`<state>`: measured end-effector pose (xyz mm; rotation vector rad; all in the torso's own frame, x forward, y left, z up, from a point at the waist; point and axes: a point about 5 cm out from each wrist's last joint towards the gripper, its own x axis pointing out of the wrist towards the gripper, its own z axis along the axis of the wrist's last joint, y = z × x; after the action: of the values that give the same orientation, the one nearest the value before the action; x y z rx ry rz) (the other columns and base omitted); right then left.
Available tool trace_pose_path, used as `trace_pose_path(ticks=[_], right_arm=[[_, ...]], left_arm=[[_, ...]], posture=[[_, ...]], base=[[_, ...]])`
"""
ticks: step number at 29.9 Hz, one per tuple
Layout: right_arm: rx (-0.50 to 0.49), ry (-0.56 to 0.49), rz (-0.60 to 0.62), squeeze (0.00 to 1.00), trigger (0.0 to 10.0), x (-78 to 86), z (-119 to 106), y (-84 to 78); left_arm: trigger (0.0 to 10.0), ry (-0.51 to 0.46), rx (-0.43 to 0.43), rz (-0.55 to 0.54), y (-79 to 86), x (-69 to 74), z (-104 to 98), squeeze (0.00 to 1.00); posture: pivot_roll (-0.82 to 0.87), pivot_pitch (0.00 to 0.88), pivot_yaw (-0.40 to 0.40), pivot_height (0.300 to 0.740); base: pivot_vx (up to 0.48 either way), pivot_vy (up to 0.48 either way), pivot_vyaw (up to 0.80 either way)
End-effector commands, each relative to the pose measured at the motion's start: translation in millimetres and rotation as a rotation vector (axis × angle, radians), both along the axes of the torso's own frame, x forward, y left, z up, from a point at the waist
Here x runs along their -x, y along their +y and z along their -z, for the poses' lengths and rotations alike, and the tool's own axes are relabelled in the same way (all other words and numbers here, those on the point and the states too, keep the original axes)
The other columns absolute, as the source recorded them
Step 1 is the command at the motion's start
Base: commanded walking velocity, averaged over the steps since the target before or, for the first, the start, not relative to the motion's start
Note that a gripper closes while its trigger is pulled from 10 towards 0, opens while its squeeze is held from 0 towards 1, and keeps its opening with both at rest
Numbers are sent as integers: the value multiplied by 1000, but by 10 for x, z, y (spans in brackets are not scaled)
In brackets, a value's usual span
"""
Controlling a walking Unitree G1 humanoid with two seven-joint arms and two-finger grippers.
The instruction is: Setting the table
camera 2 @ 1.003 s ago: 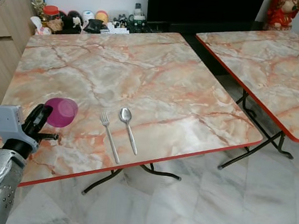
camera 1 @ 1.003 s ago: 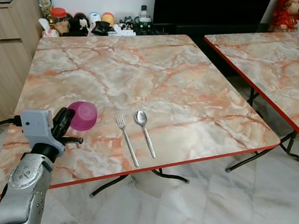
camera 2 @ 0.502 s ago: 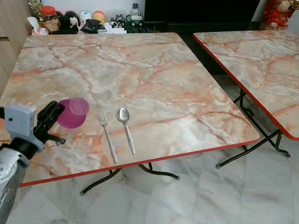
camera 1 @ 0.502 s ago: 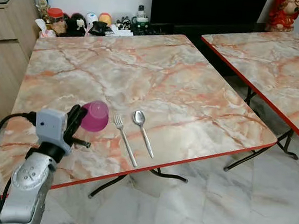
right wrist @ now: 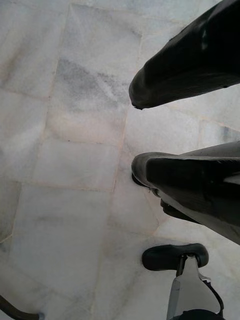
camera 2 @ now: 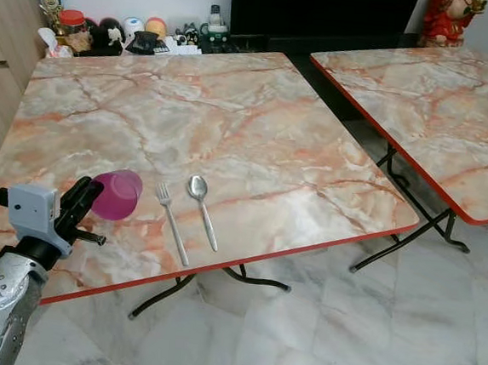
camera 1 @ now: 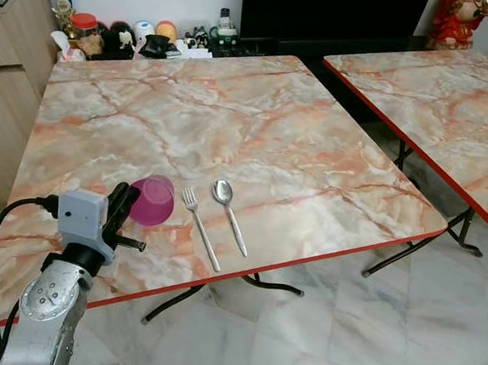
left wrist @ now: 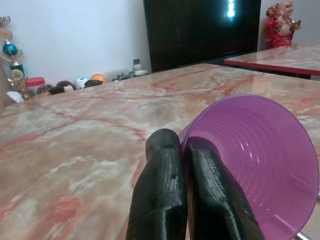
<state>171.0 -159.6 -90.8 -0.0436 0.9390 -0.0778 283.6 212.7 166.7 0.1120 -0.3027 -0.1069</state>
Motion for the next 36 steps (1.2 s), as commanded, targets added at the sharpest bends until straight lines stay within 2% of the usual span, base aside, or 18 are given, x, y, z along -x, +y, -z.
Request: trace_pose_path(ticks=[1,6,33,36], right_arm=[[1,19,-2,0,10000,58,27,10],[18,10,-25,0,10000,49,20,5],[27,4,-29,0,10000,41,15,1],[26,4,-28,0,10000,39,14,-1]], left_arm=[[10000,6,15,-10,19,-6,22,0],[10000,11,32,-21,16,-12,28,0],[10000,12,35,-51,52,-31,8,0],[10000,13,34,-57,54,-36,8,0]], posture=[[124,109,-23,740],[125,107,-23,740],[129,114,-26,740],[127,115,-27,740]], base=[[0,0,0],[0,0,0],[0,0,800],[0,-324,800]])
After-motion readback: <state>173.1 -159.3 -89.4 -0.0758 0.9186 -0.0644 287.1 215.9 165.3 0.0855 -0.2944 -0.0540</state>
